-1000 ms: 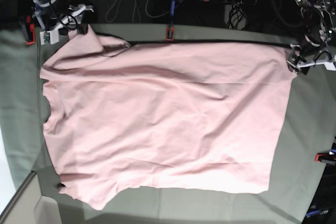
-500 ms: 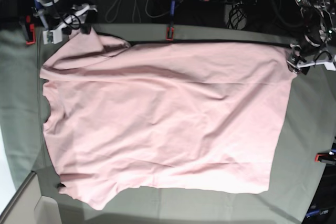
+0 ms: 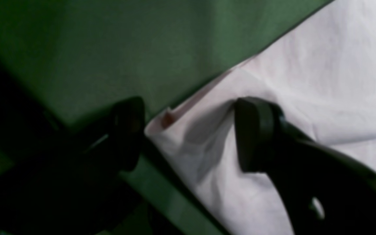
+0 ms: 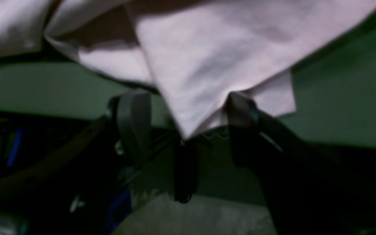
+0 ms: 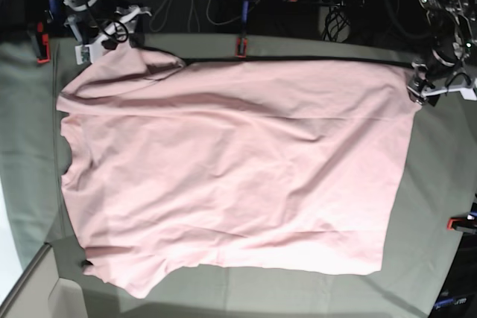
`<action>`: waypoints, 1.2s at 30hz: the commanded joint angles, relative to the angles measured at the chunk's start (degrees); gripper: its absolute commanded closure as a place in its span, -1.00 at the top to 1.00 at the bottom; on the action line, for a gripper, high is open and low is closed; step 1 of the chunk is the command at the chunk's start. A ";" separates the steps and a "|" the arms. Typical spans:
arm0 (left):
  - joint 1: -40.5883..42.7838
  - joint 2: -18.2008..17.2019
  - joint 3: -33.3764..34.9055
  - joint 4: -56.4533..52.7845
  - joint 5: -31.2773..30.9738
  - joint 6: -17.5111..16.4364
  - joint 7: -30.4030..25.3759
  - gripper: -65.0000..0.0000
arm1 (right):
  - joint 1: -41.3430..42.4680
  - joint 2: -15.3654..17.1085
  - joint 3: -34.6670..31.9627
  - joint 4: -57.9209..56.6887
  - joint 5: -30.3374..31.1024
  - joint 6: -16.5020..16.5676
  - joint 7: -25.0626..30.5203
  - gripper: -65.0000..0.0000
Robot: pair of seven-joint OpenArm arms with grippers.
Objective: Layout the t-shirt on the table in an organized manner, then fold the t-shirt properly
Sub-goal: 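Grasp the shirt corners with both grippers and pull them apart, then release the corners and regrasp the shirt edge with both grippers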
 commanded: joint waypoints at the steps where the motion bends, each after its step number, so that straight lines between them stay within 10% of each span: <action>1: 0.26 -0.28 0.06 -0.10 -0.12 0.56 2.15 0.30 | 0.45 0.34 -0.04 0.74 0.63 0.21 1.15 0.14; 6: 0.26 -0.19 0.06 -0.10 -0.12 0.56 2.15 0.18 | 1.24 0.34 -0.21 0.74 0.63 0.21 1.15 -0.04; 12: -0.88 -0.19 0.06 -0.63 -0.03 0.56 2.24 -1.00 | 1.51 0.34 -0.21 0.66 0.45 0.21 1.15 -0.78; 36: 7.30 -0.10 -0.38 16.52 -0.65 0.56 2.50 -1.00 | -0.34 0.25 13.94 12.26 0.72 0.21 1.15 -1.00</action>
